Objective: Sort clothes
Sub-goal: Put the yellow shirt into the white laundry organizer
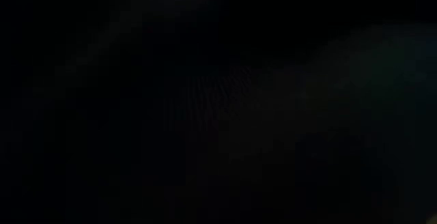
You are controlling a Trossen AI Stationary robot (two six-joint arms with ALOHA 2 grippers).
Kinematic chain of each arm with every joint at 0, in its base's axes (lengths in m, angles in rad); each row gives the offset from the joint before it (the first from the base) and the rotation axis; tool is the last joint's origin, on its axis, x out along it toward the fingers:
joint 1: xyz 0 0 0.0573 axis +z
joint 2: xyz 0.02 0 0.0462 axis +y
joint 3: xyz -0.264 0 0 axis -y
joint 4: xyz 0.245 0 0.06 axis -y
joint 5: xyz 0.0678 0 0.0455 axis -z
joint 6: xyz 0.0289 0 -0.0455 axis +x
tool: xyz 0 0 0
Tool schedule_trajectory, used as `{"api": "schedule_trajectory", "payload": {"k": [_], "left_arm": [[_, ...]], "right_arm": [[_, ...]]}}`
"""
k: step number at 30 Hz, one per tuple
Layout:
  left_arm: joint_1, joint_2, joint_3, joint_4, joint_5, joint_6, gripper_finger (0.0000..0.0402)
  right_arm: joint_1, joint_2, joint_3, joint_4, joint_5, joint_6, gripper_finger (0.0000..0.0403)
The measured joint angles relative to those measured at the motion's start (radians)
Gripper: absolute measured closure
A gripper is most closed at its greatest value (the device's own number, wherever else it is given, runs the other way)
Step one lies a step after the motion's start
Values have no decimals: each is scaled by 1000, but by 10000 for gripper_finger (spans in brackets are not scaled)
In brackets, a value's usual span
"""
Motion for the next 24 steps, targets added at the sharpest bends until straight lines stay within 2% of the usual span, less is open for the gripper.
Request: {"api": "schedule_trajectory", "payload": {"k": [6,9,15,18,24], "left_arm": [[113,-1,0,-27,-53,16,361],[192,-1,0,-93,-54,-61,361],[355,4,0,-376,-52,-272,361],[424,17,0,-527,-10,-398,361],[499,76,0,-732,26,-562,361]], "right_arm": [[0,0,0,0,0,0,370],[0,0,0,0,0,0,370],[0,0,0,0,0,-1,370],[0,0,0,0,0,-1,370],[0,0,0,0,0,26,370]]}}
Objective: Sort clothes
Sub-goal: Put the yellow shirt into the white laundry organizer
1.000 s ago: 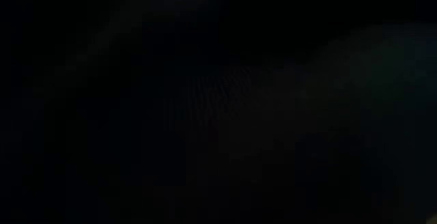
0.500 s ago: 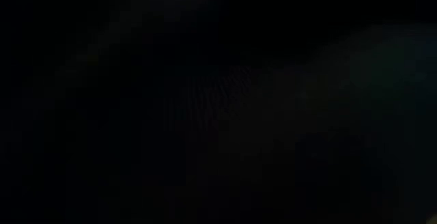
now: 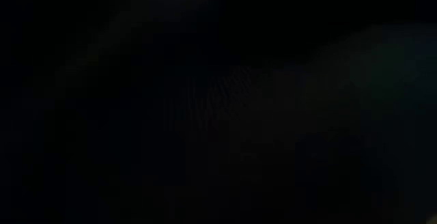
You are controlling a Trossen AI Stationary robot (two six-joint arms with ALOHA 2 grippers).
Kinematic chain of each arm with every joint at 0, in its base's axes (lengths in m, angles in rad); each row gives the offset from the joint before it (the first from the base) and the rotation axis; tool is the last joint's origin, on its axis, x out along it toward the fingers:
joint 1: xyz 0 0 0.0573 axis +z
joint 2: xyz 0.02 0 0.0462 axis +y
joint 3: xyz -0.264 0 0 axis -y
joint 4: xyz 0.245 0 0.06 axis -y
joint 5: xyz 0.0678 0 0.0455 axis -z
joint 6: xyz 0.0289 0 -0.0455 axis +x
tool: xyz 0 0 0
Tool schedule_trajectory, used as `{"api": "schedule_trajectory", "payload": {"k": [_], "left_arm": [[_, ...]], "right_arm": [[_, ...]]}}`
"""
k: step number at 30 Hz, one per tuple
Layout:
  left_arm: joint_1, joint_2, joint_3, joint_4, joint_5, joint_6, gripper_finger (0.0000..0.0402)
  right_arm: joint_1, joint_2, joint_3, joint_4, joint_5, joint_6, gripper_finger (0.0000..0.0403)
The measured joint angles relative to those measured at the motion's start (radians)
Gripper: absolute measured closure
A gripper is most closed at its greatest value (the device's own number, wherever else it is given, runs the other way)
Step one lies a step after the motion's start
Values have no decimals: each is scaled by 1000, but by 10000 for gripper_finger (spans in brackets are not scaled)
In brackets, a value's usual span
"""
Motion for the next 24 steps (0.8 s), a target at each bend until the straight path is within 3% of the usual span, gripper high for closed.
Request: {"api": "schedule_trajectory", "payload": {"k": [5,13,18,24], "left_arm": [[21,57,0,-59,27,-76,341],[13,85,0,-69,90,-46,258],[9,58,2,-154,99,-50,215],[-25,-13,47,-217,104,-50,197]], "right_arm": [[0,0,0,-1,-11,2,370],[0,0,0,-3,-26,4,370],[0,0,0,-3,-26,4,370],[0,0,0,-3,-26,4,370]]}}
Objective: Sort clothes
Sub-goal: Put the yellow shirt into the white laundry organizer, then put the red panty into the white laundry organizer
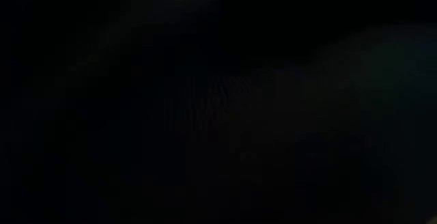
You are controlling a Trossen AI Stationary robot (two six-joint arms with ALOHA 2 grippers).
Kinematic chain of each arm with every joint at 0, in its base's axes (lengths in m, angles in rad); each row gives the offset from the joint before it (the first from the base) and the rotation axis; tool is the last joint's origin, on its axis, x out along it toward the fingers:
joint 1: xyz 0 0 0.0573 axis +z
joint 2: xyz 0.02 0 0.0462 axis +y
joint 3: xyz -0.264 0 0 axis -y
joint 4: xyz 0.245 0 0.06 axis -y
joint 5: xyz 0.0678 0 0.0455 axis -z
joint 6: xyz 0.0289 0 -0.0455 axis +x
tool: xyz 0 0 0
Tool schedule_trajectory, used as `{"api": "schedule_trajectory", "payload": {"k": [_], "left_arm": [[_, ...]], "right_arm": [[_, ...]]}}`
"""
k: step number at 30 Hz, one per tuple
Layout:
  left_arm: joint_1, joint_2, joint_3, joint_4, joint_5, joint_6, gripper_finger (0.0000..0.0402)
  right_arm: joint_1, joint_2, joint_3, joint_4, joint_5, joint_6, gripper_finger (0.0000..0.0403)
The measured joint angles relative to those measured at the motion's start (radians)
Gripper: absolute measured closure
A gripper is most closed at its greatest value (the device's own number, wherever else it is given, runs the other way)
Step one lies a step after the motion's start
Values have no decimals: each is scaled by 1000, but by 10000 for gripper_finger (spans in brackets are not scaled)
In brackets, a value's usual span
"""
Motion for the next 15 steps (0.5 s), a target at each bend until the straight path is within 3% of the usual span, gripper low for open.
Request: {"api": "schedule_trajectory", "payload": {"k": [7,15], "left_arm": [[-121,-104,6,45,181,31,204],[-381,-162,-230,457,186,115,213]], "right_arm": [[0,0,0,0,0,0,370],[0,0,0,2,-25,58,370]]}}
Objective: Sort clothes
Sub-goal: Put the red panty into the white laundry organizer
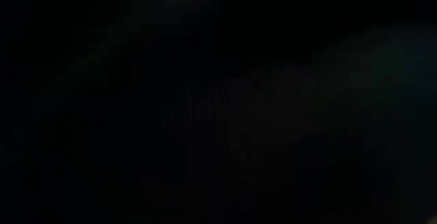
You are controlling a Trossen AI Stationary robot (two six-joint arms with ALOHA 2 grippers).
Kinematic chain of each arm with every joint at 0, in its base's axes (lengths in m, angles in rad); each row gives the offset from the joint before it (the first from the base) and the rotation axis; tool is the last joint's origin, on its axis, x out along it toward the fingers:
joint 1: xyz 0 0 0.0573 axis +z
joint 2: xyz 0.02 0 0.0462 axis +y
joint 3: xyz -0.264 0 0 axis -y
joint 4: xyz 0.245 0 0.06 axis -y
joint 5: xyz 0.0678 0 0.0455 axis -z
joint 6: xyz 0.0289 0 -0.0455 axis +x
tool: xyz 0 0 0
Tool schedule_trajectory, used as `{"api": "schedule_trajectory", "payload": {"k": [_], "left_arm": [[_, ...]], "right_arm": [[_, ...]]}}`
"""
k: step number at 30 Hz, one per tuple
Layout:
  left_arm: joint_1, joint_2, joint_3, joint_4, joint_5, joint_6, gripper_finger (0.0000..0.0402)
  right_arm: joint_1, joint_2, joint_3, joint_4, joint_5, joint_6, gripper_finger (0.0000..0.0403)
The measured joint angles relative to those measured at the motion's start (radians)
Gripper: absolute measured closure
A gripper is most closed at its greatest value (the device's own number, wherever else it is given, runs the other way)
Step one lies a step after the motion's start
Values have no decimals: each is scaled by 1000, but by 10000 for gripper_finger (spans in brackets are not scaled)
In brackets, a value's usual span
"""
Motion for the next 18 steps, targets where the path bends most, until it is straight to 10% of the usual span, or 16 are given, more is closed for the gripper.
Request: {"api": "schedule_trajectory", "payload": {"k": [18], "left_arm": [[-179,-3,-103,-35,-1,-104,214]], "right_arm": [[82,216,4,381,-87,-14,370]]}}
